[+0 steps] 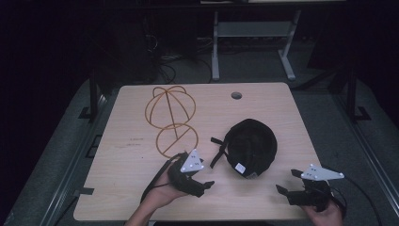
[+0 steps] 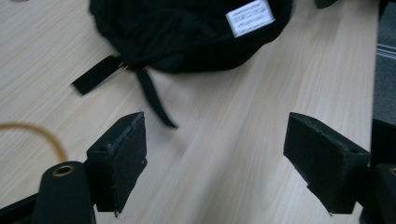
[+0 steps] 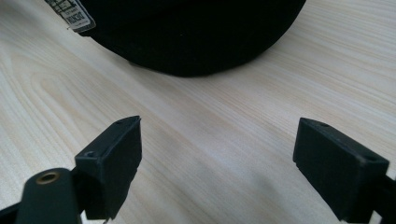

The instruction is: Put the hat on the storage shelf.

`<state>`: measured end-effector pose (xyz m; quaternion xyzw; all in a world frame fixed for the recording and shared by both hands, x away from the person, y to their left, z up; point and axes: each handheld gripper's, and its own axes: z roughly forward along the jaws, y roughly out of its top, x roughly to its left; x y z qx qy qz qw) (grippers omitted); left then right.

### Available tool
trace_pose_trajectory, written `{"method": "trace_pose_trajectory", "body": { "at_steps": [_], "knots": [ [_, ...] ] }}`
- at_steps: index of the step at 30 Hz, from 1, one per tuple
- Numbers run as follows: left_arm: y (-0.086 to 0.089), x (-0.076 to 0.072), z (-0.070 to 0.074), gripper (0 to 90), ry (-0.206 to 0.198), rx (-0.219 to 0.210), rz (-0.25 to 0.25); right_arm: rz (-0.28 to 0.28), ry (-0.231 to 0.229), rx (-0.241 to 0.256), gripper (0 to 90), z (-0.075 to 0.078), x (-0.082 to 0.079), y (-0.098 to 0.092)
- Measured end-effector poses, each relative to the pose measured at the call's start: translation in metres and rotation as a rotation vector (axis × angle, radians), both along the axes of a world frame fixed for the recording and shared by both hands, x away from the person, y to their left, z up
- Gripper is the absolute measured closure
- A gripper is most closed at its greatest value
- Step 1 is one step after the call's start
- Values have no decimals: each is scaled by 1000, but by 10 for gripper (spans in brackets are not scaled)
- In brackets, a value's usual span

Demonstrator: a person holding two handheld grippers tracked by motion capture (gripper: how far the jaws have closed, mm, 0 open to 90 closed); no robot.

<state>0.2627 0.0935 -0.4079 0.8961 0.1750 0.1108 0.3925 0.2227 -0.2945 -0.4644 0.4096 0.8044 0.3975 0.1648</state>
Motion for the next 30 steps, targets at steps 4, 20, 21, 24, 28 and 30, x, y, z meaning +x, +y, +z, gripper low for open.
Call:
{"method": "trace_pose_trajectory", "body": {
  "at_steps": [4,20,21,24,28,30],
  "knots": [
    [-16,3,2,220,-2,6,-35,2,-4,0,152,0,0,0],
    [-64,13,8,238,-12,46,-151,1,-14,14,152,1,-2,-5],
    [-64,13,8,239,-12,46,-151,1,-14,14,152,1,-2,-5],
    [-74,16,8,245,-7,44,-170,3,-20,12,152,1,-3,-6],
    [-84,18,8,298,-2,35,-199,0,-17,15,153,1,-3,-5],
    [-87,18,8,303,0,38,-205,2,-14,12,152,1,-2,-5]
  ]
}}
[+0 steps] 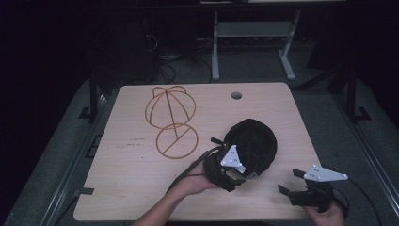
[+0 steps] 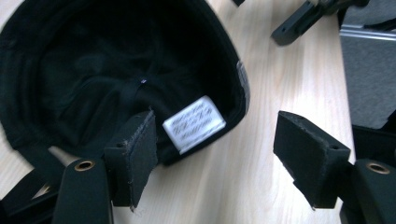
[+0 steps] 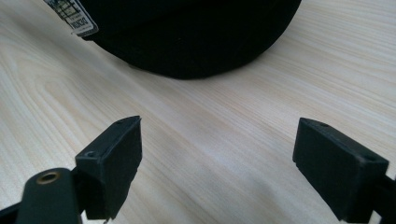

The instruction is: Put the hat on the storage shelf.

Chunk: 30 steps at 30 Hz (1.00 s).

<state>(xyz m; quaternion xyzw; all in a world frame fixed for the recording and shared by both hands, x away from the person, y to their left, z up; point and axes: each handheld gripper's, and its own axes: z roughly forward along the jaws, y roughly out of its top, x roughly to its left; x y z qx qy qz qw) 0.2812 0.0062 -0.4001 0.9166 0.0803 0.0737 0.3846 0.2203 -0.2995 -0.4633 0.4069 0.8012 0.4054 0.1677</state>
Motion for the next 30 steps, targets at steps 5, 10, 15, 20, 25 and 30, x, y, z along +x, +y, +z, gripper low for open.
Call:
{"method": "trace_pose_trajectory", "body": {
  "at_steps": [5,10,15,20,25,30],
  "knots": [
    [-14,1,2,317,-8,20,-39,3,1,-4,152,0,0,1],
    [-23,5,0,336,-3,46,-93,16,7,-7,152,-1,1,2],
    [-28,6,-5,376,11,63,-102,21,-2,-6,152,-1,0,3],
    [-35,11,-9,456,22,114,-131,19,1,-9,155,-1,-2,2],
    [-38,12,-15,506,34,151,-140,19,1,-7,156,-1,-1,3],
    [-39,12,-16,606,26,170,-139,30,1,-15,155,-1,-1,5]
  ]
}}
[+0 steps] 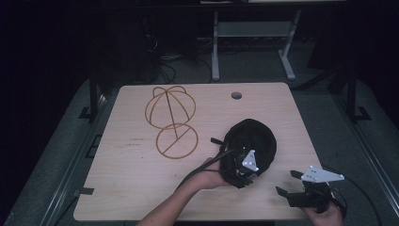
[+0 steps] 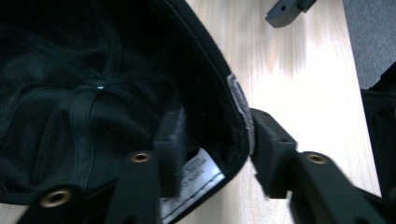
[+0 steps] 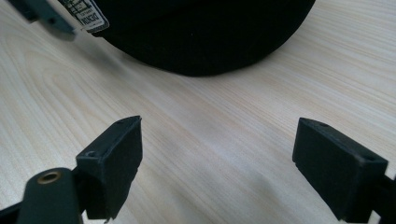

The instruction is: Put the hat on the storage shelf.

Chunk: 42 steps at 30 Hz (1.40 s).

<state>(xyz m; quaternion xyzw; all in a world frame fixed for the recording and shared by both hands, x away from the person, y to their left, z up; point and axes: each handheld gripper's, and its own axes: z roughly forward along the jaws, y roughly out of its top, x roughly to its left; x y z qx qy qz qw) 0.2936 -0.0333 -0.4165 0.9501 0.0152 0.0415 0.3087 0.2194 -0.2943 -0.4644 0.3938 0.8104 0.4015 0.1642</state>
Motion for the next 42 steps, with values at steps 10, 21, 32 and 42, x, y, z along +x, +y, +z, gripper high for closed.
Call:
{"method": "trace_pose_trajectory", "body": {
  "at_steps": [10,21,32,42],
  "knots": [
    [0,8,5,784,34,7,-22,-6,1,7,156,0,-2,-1],
    [1,15,23,804,55,-22,-26,0,-52,29,156,5,-7,1],
    [15,28,65,813,78,-129,-4,7,-66,82,155,12,-6,2],
    [31,39,94,814,146,-244,21,26,-96,126,156,27,-3,8]
  ]
}}
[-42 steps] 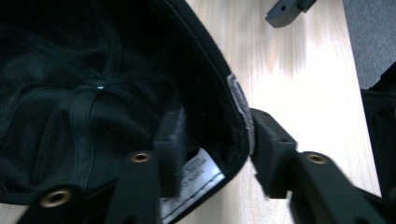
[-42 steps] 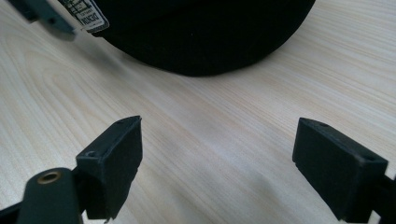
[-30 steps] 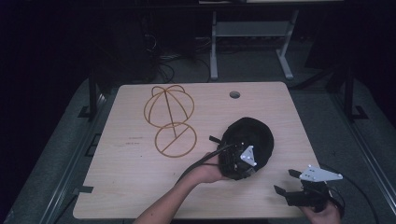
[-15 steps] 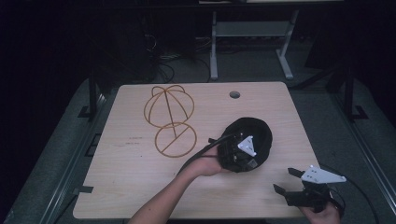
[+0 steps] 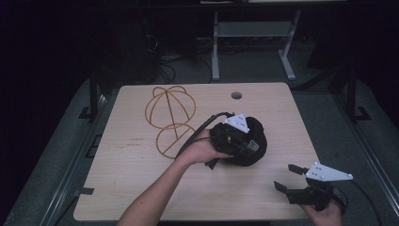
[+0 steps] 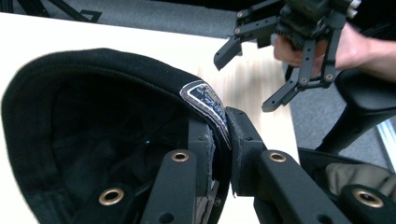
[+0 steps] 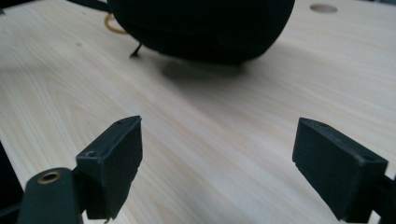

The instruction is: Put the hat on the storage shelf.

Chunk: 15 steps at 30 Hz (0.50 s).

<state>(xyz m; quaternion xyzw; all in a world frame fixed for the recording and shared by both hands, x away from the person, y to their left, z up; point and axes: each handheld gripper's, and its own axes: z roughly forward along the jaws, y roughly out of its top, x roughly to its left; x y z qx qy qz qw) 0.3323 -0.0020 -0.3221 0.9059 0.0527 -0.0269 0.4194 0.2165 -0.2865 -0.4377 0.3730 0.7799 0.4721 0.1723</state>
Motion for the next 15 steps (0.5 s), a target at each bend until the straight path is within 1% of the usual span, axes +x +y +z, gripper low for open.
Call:
{"method": "trace_pose_trajectory", "body": {
  "at_steps": [1,2,3,4,5,7,8,12,15],
  "knots": [
    [0,0,0,814,0,0,0,0,0,0,156,0,0,0],
    [3,1,4,814,15,-20,1,12,-8,6,155,3,2,2],
    [3,1,4,814,15,-20,1,12,-8,6,155,3,2,2],
    [5,1,9,814,17,-27,-3,22,-13,8,156,6,5,5],
    [5,1,9,814,17,-27,-3,22,-13,8,156,6,5,5],
    [6,0,14,814,14,-30,-9,30,-20,11,156,9,8,8],
    [7,-1,19,813,10,-38,-16,33,-29,11,156,12,10,10],
    [6,-4,27,814,17,-62,-37,36,-57,14,156,17,17,12],
    [6,-5,31,814,13,-64,-51,35,-64,13,156,20,21,14]
  ]
}}
